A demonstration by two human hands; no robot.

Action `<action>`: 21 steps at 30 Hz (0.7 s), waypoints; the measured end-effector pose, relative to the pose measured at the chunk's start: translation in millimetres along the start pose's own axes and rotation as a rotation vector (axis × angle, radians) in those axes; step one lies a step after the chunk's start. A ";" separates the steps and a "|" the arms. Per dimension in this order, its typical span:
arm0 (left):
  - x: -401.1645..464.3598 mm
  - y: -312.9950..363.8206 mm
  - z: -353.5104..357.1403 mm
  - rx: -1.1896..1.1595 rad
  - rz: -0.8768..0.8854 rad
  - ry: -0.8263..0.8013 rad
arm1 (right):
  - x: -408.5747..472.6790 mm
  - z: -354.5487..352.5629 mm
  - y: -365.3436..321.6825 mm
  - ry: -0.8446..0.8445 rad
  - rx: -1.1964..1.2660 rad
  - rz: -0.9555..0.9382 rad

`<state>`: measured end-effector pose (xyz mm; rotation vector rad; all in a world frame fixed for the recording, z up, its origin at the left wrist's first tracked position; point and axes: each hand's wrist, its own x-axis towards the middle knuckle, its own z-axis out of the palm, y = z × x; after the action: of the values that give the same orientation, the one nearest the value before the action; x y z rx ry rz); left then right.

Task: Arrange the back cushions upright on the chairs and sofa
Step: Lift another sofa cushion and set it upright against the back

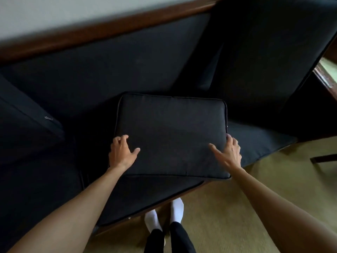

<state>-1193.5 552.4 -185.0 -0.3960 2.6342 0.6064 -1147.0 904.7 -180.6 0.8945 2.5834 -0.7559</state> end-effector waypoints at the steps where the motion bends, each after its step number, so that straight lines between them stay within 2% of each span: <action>1: 3.5 -9.5 7.7 0.008 -0.042 0.002 | 4.5 4.8 9.4 -0.022 0.051 0.074; 5: 11.3 -30.1 24.5 -0.025 -0.237 -0.070 | 17.0 20.2 36.2 -0.190 0.315 0.341; 11: 20.4 -50.8 38.1 -0.171 -0.413 -0.138 | 13.9 26.1 53.5 -0.218 0.479 0.495; 18: 13.9 -61.5 15.5 -0.169 -0.370 -0.202 | -2.8 -2.9 53.1 -0.332 0.560 0.520; 21: -5.6 -51.1 -15.4 -0.100 -0.314 -0.262 | -27.0 -49.5 6.9 -0.457 0.542 0.464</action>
<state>-1175.4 502.0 -187.9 -0.6946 2.2391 0.6381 -1127.5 924.4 -131.1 1.2333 1.7059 -1.3480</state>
